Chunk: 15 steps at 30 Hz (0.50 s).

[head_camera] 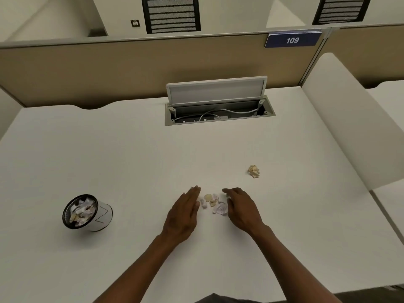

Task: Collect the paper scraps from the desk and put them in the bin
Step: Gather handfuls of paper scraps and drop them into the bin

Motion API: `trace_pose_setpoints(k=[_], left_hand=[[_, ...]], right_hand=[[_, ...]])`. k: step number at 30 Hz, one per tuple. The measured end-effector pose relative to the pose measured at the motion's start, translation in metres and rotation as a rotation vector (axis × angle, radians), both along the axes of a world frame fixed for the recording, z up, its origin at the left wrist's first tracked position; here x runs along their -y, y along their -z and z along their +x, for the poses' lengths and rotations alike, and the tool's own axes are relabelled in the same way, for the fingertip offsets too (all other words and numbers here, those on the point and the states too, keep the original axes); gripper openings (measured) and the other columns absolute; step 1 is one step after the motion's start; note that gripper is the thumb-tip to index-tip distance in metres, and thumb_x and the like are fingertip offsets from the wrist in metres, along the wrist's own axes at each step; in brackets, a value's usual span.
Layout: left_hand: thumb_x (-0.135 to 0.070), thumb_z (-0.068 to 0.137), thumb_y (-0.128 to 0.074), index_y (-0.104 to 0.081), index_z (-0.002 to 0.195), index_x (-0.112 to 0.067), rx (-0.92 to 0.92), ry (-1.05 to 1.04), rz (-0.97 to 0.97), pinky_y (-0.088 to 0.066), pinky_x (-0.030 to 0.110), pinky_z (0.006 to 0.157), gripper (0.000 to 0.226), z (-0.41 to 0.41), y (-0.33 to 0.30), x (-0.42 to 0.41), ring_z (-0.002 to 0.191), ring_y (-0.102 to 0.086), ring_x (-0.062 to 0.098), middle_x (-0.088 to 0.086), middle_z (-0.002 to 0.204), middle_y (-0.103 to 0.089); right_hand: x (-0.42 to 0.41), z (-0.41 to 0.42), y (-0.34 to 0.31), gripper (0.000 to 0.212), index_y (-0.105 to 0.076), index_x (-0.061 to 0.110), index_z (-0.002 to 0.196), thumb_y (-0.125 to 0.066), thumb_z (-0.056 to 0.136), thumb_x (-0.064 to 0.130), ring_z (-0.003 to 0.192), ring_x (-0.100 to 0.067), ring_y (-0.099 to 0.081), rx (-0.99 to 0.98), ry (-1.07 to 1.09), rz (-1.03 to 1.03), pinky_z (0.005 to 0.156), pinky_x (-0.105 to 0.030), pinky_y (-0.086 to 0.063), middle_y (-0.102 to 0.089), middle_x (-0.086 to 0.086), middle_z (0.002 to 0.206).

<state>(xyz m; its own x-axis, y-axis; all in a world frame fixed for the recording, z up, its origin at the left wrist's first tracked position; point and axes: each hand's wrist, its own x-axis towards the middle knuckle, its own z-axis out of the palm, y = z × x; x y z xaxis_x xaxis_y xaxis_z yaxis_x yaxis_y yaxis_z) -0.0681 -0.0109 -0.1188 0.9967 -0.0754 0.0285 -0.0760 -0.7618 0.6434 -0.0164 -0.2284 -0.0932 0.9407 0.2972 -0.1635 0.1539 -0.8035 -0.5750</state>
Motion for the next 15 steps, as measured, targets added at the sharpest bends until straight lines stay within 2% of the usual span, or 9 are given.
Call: trace_pose_setpoints(k=[3, 6, 9, 15], left_hand=[[-0.030, 0.107, -0.033, -0.026, 0.156, -0.020, -0.070, -0.164, 0.049, -0.008, 0.024, 0.124, 0.051, -0.006, 0.006, -0.019, 0.151, -0.017, 0.005, -0.007, 0.162, -0.024], [-0.033, 0.107, -0.032, -0.023, 0.157, -0.016, -0.079, -0.125, 0.175, -0.007, 0.031, 0.126, 0.054, -0.017, 0.015, -0.026, 0.153, -0.014, 0.009, -0.004, 0.164, -0.020], [-0.037, 0.106, -0.033, -0.022, 0.157, -0.015, -0.060, -0.079, 0.237, -0.007, 0.034, 0.126, 0.057, -0.033, 0.024, -0.023, 0.154, -0.011, 0.012, -0.003, 0.164, -0.015], [-0.050, 0.103, -0.025, -0.011, 0.158, -0.016, -0.088, -0.059, 0.305, 0.000, 0.036, 0.125, 0.066, -0.043, 0.029, 0.000, 0.154, 0.006, 0.010, -0.005, 0.166, -0.001]], right_hand=[[-0.013, 0.003, -0.001, 0.044, -0.049, 0.018, 0.144, -0.042, 0.101, 0.021, 0.124, -0.026, -0.048, 0.019, -0.061, -0.083, 0.093, -0.039, -0.051, -0.052, -0.006, 0.138], [-0.027, -0.002, 0.001, 0.040, -0.051, 0.017, 0.138, -0.041, 0.100, 0.022, 0.114, -0.029, -0.049, 0.080, -0.176, -0.179, 0.081, -0.037, -0.052, -0.053, -0.007, 0.132], [-0.035, -0.011, 0.005, 0.038, -0.052, 0.018, 0.137, -0.039, 0.100, 0.021, 0.110, -0.027, -0.050, 0.121, -0.285, -0.231, 0.081, -0.036, -0.050, -0.053, -0.006, 0.131], [-0.020, -0.020, 0.001, 0.041, -0.051, 0.020, 0.141, -0.044, 0.100, 0.023, 0.119, -0.022, -0.053, 0.094, -0.127, -0.060, 0.089, -0.035, -0.053, -0.054, -0.003, 0.133]])
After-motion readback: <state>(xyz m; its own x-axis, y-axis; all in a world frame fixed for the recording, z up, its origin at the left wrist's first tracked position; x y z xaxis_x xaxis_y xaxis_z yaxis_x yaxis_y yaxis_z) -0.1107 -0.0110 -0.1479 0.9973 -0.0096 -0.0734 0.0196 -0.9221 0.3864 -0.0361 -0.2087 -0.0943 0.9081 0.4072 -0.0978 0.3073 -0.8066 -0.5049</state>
